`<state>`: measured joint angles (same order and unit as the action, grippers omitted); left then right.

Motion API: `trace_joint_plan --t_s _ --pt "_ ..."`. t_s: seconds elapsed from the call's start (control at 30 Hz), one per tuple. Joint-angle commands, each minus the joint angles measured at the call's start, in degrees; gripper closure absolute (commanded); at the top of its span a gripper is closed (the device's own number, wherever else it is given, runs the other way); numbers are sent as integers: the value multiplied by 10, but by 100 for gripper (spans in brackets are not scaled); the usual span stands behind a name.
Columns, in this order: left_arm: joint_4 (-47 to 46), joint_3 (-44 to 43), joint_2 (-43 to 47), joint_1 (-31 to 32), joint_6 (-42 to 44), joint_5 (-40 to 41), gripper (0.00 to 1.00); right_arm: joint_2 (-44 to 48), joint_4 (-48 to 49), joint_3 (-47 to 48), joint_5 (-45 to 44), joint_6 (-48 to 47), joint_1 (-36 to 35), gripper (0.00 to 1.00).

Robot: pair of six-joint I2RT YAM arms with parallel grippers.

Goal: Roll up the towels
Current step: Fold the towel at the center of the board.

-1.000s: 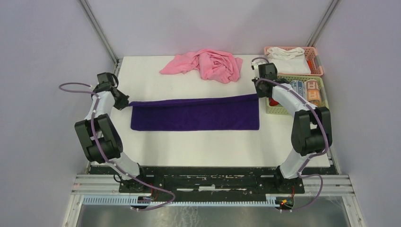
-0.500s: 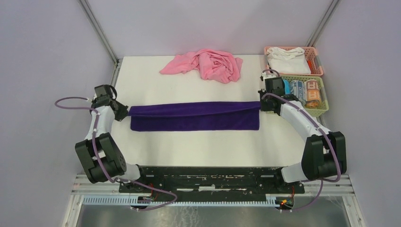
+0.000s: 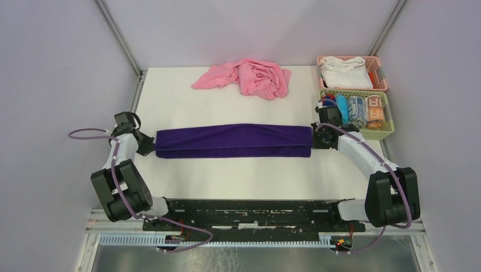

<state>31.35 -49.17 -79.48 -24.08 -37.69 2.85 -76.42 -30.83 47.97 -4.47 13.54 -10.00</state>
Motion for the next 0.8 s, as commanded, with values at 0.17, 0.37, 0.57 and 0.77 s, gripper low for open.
trace_joint_plan --t_s 0.17,0.37,0.57,0.77 --pt "4 -15 -31 -9 19 14 97 -44 -37 -4 -22 31 2 100" --pt "34 -68 -21 -11 9 21 97 -15 -44 7 -60 30 5 100" --pt "46 -89 -28 -15 7 28 97 15 -55 8 -84 31 9 100" --pt "32 -39 -15 -16 11 33 97 32 -69 1 -38 39 9 100"
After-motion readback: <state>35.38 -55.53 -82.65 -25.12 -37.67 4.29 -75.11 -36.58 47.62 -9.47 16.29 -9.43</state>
